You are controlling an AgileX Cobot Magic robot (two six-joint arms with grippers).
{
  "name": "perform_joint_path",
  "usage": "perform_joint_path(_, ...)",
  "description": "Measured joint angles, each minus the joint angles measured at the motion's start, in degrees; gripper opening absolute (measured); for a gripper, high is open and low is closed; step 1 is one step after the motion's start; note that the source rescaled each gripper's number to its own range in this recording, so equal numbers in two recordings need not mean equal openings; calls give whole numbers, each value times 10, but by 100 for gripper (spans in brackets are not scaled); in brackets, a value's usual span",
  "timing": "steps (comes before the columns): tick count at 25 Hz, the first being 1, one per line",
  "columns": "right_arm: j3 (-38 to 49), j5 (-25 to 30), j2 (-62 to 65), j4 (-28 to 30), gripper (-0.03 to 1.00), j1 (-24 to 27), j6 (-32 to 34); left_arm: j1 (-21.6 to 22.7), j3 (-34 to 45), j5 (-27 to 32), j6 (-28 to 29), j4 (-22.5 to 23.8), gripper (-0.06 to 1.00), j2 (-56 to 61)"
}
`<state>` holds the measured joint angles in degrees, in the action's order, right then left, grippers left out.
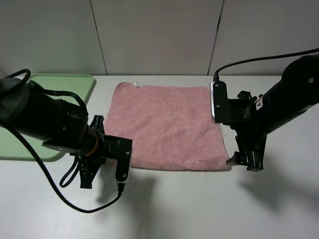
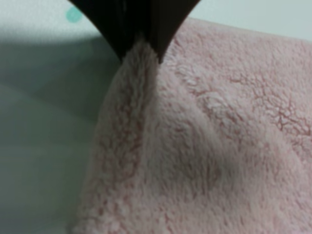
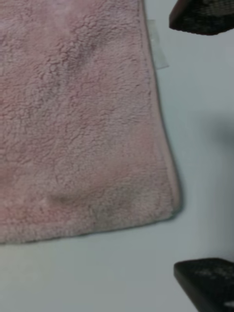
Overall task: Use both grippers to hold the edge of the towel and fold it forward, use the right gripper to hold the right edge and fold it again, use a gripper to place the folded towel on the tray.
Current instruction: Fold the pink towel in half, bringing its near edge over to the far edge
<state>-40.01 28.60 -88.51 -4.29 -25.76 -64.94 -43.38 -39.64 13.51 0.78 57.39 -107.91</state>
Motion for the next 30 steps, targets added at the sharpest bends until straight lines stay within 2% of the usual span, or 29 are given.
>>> perform_joint_path(11, 0, -12, -47, -55, 100, 0, -43, 0, 0, -2, 0, 0, 0, 0)
perform_joint_path(30, -1, -56, -150, -69, 100, 0, -56, 0, 0, -3, 0, 0, 0, 0)
